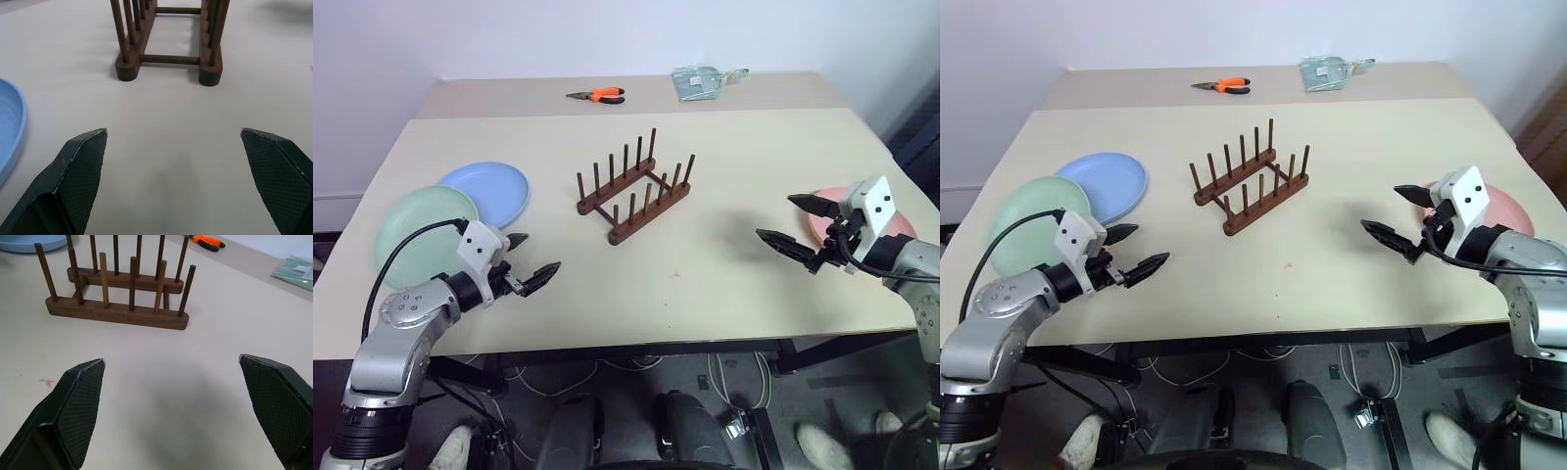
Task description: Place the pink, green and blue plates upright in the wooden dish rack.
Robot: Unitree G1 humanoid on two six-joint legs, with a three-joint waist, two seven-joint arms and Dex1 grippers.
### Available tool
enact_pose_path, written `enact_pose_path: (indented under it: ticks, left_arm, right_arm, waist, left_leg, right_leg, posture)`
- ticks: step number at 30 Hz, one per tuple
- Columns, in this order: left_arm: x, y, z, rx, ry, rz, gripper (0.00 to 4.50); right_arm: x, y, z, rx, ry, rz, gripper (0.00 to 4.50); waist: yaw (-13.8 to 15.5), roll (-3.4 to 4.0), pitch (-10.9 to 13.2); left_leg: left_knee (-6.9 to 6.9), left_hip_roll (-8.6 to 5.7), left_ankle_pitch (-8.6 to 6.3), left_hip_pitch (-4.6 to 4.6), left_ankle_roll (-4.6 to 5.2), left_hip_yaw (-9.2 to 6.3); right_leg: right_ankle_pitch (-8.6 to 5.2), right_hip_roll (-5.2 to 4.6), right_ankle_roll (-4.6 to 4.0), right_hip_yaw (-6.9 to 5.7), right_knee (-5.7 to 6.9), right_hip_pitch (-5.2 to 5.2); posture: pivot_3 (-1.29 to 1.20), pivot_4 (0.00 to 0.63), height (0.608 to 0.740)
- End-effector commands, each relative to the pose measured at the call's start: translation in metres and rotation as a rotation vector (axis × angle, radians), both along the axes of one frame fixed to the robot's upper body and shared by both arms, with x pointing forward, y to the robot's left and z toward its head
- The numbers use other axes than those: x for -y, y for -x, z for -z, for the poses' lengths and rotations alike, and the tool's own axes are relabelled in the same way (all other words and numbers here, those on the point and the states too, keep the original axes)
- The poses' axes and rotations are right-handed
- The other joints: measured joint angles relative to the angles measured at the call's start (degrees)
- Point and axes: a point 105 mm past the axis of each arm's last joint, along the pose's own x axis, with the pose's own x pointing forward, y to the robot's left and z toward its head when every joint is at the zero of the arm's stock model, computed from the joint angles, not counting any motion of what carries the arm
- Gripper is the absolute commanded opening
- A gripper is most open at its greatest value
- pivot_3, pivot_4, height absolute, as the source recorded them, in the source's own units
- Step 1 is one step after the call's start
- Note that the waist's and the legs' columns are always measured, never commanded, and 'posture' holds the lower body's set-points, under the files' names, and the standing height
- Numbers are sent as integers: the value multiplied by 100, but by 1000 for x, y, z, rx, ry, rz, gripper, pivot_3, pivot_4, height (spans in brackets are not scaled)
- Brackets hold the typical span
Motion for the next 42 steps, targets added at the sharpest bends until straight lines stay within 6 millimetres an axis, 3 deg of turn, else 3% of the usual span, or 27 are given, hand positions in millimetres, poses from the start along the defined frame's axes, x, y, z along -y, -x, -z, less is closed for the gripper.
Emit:
enact_pose_path:
  ticks: [1, 11, 15, 18, 21, 25, 29, 37, 40, 42]
  left_arm:
    - [3, 4, -11, 49, -9, -1, 4480]
    - [11, 13, -2, 15, -8, -3, 4480]
    - [17, 13, 11, -39, 13, 3, 4480]
    - [33, 12, 31, -101, 12, 38, 4480]
    - [52, 2, 41, -104, -9, 49, 4480]
    - [70, -33, 54, -97, -32, -23, 4480]
    - [89, -62, 57, -91, -6, -45, 4480]
    - [138, -80, 55, -90, 3, 144, 4480]
    - [145, -83, 52, -74, 12, 176, 3641]
    - [146, -83, 50, -65, 14, 188, 2658]
  right_arm:
    - [-6, -5, -4, 42, 12, -23, 4500]
    - [-27, -6, 8, 33, 7, -73, 4500]
    - [-44, -2, 15, 26, -5, -100, 4500]
    - [-64, 5, 29, 1, 5, -130, 4500]
    - [-80, 15, 35, -13, -20, -154, 4500]
    - [-98, 27, 45, -33, -30, -173, 4500]
    - [-108, 30, 44, -30, -36, -171, 4500]
    - [-108, 25, 36, -11, -35, -152, 4500]
    - [-108, 25, 36, -6, -37, -149, 4500]
    - [-108, 25, 36, -4, -38, -147, 4500]
  waist:
    - [-2, 0, 0]
    - [6, 0, 0]
    - [0, 1, 0]
    - [13, 1, -1]
    - [34, 1, -1]
    - [107, -2, -4]
    - [136, -1, -6]
    - [158, -1, -7]
    - [148, -1, -6]
    - [145, -1, -6]
  left_leg:
    - [0, 0, 0, 0, 0, 0]
    - [-3, 0, 0, -1, 0, 0]
    - [-3, 0, 0, 0, 0, 0]
    - [-3, 0, 0, -1, 0, 0]
    - [-2, -1, 0, -3, 0, 0]
    - [8, -2, 0, -5, 0, 0]
    - [12, -3, 1, -4, 1, 1]
    - [69, -3, -10, -20, 20, -7]
    - [76, -4, -14, -20, 27, -6]
    - [77, -4, -14, -20, 27, -7]
  right_leg:
    - [0, 0, 0, 0, 0, 0]
    - [0, 0, 0, 0, -1, -2]
    - [0, 0, 0, 0, 0, -3]
    - [0, 0, 0, 0, 0, -3]
    - [0, -3, 0, -1, 1, -2]
    - [1, -1, 2, -4, 6, -2]
    - [2, 3, 3, -4, 9, -2]
    - [5, 10, 9, -16, 18, 12]
    - [6, 10, 12, -16, 15, 18]
    - [6, 11, 12, -16, 14, 18]
  posture:
    - [0, 150, 740]
    - [0, 150, 740]
    - [0, 150, 740]
    - [0, 150, 740]
    - [0, 150, 740]
    - [0, 150, 740]
    - [0, 150, 740]
    - [0, 150, 740]
    - [0, 150, 740]
    - [0, 150, 740]
